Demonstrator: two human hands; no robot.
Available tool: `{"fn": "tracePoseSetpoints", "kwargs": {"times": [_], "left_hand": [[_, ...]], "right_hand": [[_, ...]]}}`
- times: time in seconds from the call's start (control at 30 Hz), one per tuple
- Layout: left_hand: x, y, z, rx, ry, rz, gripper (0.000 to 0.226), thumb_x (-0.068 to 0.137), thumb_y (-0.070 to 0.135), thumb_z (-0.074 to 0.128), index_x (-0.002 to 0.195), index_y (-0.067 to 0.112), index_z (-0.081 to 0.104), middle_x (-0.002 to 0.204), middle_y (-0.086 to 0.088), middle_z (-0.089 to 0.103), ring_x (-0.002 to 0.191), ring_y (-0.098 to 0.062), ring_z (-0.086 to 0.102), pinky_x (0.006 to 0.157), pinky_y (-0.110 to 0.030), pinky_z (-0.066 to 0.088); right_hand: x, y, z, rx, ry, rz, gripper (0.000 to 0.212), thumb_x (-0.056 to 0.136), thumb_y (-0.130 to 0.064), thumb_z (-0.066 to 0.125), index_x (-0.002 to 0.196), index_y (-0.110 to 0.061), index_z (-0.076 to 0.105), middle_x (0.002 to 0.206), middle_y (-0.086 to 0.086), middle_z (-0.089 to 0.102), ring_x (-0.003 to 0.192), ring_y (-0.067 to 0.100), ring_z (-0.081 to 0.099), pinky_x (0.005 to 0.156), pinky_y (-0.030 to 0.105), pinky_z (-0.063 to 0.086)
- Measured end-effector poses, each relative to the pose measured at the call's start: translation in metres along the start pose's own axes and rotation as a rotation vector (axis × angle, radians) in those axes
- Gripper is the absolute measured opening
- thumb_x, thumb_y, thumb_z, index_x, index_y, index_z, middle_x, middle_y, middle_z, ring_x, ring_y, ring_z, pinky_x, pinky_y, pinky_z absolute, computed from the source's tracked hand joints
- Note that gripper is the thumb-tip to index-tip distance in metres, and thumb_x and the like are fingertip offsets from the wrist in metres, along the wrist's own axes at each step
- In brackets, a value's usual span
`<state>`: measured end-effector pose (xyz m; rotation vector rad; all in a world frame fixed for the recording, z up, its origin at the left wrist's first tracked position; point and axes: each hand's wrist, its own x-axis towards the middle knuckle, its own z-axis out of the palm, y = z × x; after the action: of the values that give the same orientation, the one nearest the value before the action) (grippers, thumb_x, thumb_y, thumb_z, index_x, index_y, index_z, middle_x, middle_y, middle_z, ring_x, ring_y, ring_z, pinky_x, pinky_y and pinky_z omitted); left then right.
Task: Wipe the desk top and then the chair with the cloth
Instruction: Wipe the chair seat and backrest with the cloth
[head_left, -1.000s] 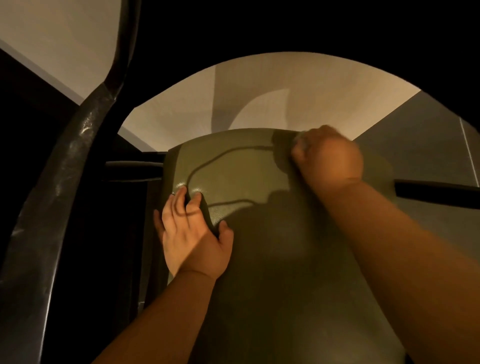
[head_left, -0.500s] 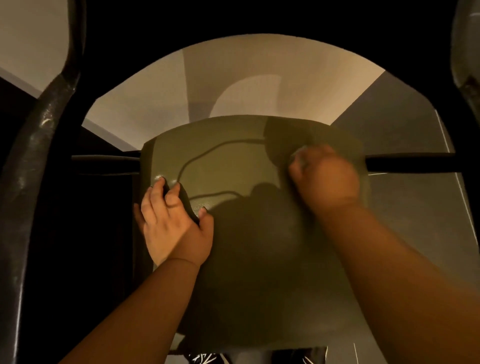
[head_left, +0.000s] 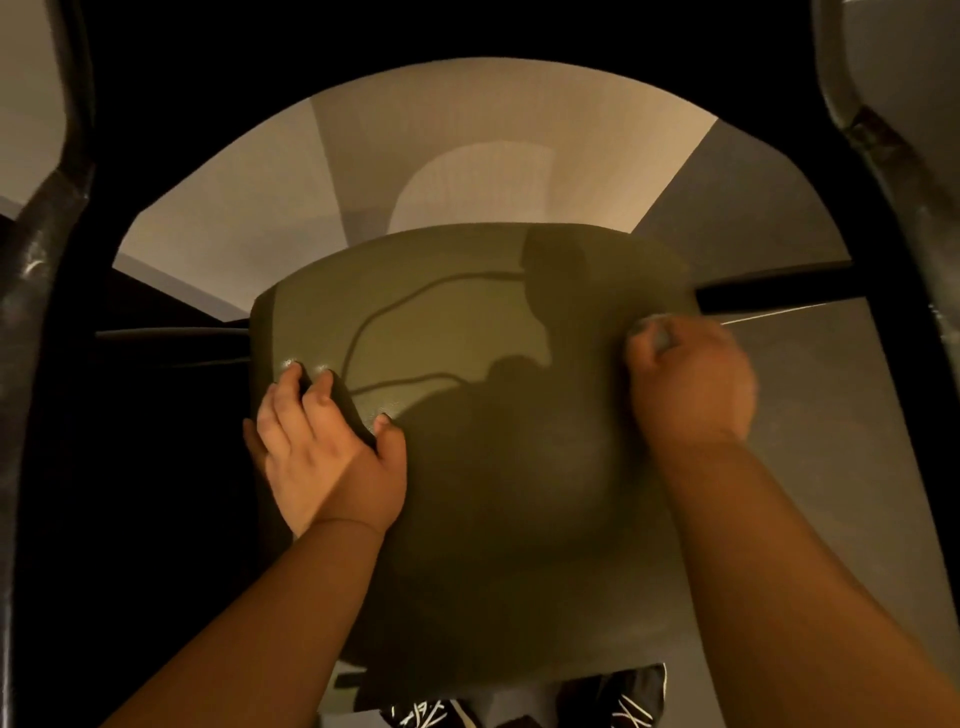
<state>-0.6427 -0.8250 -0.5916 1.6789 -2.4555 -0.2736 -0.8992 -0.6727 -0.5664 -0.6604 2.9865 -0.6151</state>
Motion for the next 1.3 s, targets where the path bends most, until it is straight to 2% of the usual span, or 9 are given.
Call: {"fn": "tracePoseSetpoints", "kwargs": {"times": [0.1,0.23,0.33,0.43,0.6,0.77,0.97,1.13,1.3], "left_hand": [[0.0,-0.001,-0.001,-0.012,0.007,0.01,0.071,0.085,0.043,0.051,0.145,0.007,0.043,0.157,-0.017,0.034,0.145,-0.041,0.031,0.115,-0.066,0.032],[0.0,0.003,-0.005,0.056,-0.048,0.016,0.069,0.086,0.044,0.052,0.144,0.008,0.041,0.158,-0.018,0.032,0.146,-0.042,0.03,0.116,-0.07,0.029],[0.002,0.008,-0.012,0.129,-0.107,0.087,0.063,0.089,0.036,0.058,0.144,0.011,0.044,0.157,-0.021,0.034,0.148,-0.044,0.028,0.123,-0.07,0.011],[0.013,0.022,-0.018,0.152,-0.167,0.315,0.06,0.087,0.028,0.059,0.146,0.02,0.05,0.156,-0.017,0.039,0.148,-0.04,0.031,0.126,-0.066,0.004],[0.039,0.069,-0.007,0.041,-0.259,0.491,0.064,0.092,0.044,0.041,0.154,0.029,0.045,0.161,-0.011,0.034,0.149,-0.035,0.026,0.13,-0.055,0.006],[0.035,0.07,0.005,0.181,-0.231,0.501,0.067,0.094,0.054,0.036,0.158,0.034,0.036,0.165,-0.01,0.026,0.15,-0.034,0.022,0.13,-0.053,0.011],[0.036,0.07,0.008,0.135,-0.187,0.507,0.065,0.093,0.05,0.042,0.155,0.03,0.039,0.163,-0.012,0.03,0.148,-0.035,0.025,0.129,-0.054,0.012],[0.036,0.07,0.005,0.111,-0.186,0.51,0.065,0.091,0.047,0.049,0.153,0.028,0.043,0.161,-0.01,0.031,0.146,-0.034,0.03,0.129,-0.054,0.012],[0.037,0.072,0.004,0.127,-0.202,0.5,0.065,0.092,0.047,0.05,0.153,0.03,0.042,0.162,-0.008,0.031,0.148,-0.033,0.03,0.13,-0.053,0.012]], "right_hand": [[-0.005,0.004,-0.002,0.013,0.028,0.062,0.021,0.096,-0.03,0.059,0.089,-0.014,0.071,0.098,0.017,0.066,0.084,0.042,0.062,0.067,0.036,0.041],[-0.046,-0.013,0.005,-0.034,-0.063,-0.196,0.024,0.091,-0.031,0.058,0.08,-0.014,0.07,0.082,0.015,0.064,0.066,0.04,0.061,0.054,0.036,0.047],[-0.052,0.002,-0.004,-0.014,-0.123,-0.27,0.022,0.088,-0.033,0.059,0.085,-0.014,0.072,0.085,0.014,0.064,0.07,0.039,0.063,0.056,0.035,0.049],[-0.027,0.022,-0.01,-0.038,-0.044,-0.042,0.029,0.095,-0.035,0.055,0.09,-0.011,0.071,0.096,0.019,0.064,0.079,0.043,0.063,0.063,0.039,0.046],[-0.003,0.022,-0.005,0.079,0.086,0.213,0.028,0.099,-0.028,0.055,0.081,-0.009,0.066,0.089,0.015,0.061,0.074,0.03,0.052,0.064,0.032,0.028],[-0.029,0.023,-0.008,0.077,0.06,0.23,0.029,0.101,-0.033,0.054,0.079,-0.017,0.063,0.081,0.0,0.052,0.071,0.019,0.045,0.063,0.03,0.031],[0.005,0.013,0.003,0.055,0.125,0.173,0.035,0.098,-0.031,0.054,0.067,-0.016,0.049,0.072,0.003,0.049,0.064,0.023,0.044,0.057,0.03,0.024],[0.05,-0.014,0.016,-0.029,0.12,0.009,0.033,0.102,-0.036,0.051,0.085,-0.011,0.065,0.09,0.011,0.061,0.066,0.025,0.047,0.06,0.03,0.03],[0.011,-0.002,0.007,-0.039,0.085,-0.039,0.023,0.098,-0.028,0.061,0.084,-0.011,0.067,0.088,0.012,0.062,0.067,0.034,0.057,0.061,0.029,0.03]]}}
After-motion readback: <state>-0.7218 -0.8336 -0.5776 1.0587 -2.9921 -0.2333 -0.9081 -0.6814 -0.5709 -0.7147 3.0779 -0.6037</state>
